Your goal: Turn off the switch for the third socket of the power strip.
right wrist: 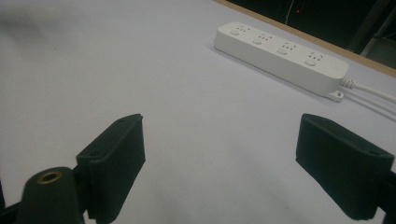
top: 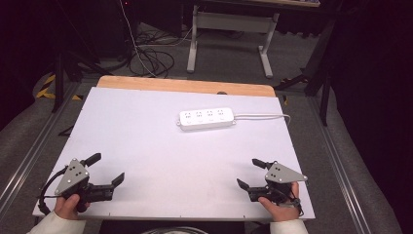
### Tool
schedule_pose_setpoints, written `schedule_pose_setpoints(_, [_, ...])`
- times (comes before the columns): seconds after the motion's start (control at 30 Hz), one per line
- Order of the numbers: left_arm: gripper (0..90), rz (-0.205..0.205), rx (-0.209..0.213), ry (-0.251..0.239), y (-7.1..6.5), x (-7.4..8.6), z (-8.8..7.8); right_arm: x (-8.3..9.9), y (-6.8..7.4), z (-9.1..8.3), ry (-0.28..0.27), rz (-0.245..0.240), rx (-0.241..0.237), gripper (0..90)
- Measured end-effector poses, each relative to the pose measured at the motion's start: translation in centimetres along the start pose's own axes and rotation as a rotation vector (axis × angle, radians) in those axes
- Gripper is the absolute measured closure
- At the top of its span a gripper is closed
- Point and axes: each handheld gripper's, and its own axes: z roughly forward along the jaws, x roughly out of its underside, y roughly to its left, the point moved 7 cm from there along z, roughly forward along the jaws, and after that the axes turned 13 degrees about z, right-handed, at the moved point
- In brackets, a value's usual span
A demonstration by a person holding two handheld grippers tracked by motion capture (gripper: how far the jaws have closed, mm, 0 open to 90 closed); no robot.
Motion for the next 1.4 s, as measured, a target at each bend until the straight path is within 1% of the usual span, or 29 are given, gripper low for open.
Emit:
schedule_pose_setpoints(0.17, [1.6, -0.009, 0.000, 0.007, 0.0, -0.1, -0.1, 0.0, 0.0, 0.0, -0.001, 0.003, 0.000, 16.0])
schedule_pose_setpoints(0.23, [1.6, -0.011, 0.007, 0.012, 0.0, -0.1, -0.1, -0.1, 0.0, 0.0, 0.001, 0.001, 0.003, 16.0])
schedule_pose_setpoints(0.43, [1.6, 0.004, 0.010, 0.022, -0.1, -0.2, -0.3, -0.2, -0.1, 0.0, -0.003, -0.004, 0.006, 16.0])
schedule_pose_setpoints(0.5, [1.6, 0.009, 0.007, 0.024, -0.1, -0.2, -0.3, -0.2, -0.1, 0.0, -0.001, -0.003, 0.008, 16.1])
schedule_pose_setpoints(0.53, [1.7, 0.020, -0.004, 0.023, -0.1, -0.2, -0.3, -0.2, -0.1, 0.0, -0.001, -0.004, 0.009, 16.1])
schedule_pose_setpoints(0.57, [1.6, 0.023, -0.006, 0.022, -0.1, -0.2, -0.3, -0.2, -0.1, -0.1, -0.001, -0.007, 0.011, 16.3])
schedule_pose_setpoints(0.67, [1.7, 0.024, -0.005, 0.021, -0.1, -0.3, -0.3, -0.3, -0.1, -0.1, 0.000, -0.005, 0.012, 16.5])
schedule_pose_setpoints(0.8, [1.7, 0.021, -0.001, 0.025, -0.2, -0.3, -0.4, -0.5, -0.2, -0.2, 0.007, -0.007, 0.019, 19.5])
schedule_pose_setpoints(0.9, [1.7, 0.018, -0.001, 0.023, -0.1, -0.3, -0.4, -1.0, -0.2, -0.3, 0.004, -0.007, 0.019, 21.8])
schedule_pose_setpoints(1.03, [1.7, 0.022, 0.000, 0.026, -0.2, -0.3, -0.4, -1.6, -0.3, -0.3, 0.004, 0.004, 0.013, 21.9])
schedule_pose_setpoints(1.1, [1.7, 0.021, 0.002, 0.028, -0.2, -0.2, -0.3, -1.8, -0.3, -0.1, 0.015, 0.001, 0.013, 22.0])
schedule_pose_setpoints(1.2, [1.7, 0.023, 0.003, 0.031, -0.2, -0.2, -0.4, -2.5, -0.4, 0.3, 0.030, 0.003, 0.017, 22.7])
schedule_pose_setpoints(1.3, [1.7, 0.023, 0.004, 0.030, -0.3, -0.2, -0.3, -3.3, -0.3, 0.5, 0.033, -0.003, 0.010, 22.8])
schedule_pose_setpoints(1.33, [1.7, 0.023, 0.004, 0.030, -0.3, -0.2, -0.3, -3.3, -0.3, 0.5, 0.033, -0.003, 0.010, 22.8])
schedule_pose_setpoints(1.4, [1.7, 0.024, 0.004, 0.032, -0.3, -0.2, -0.3, -4.2, -0.3, 0.7, 0.035, -0.008, 0.006, 23.1])
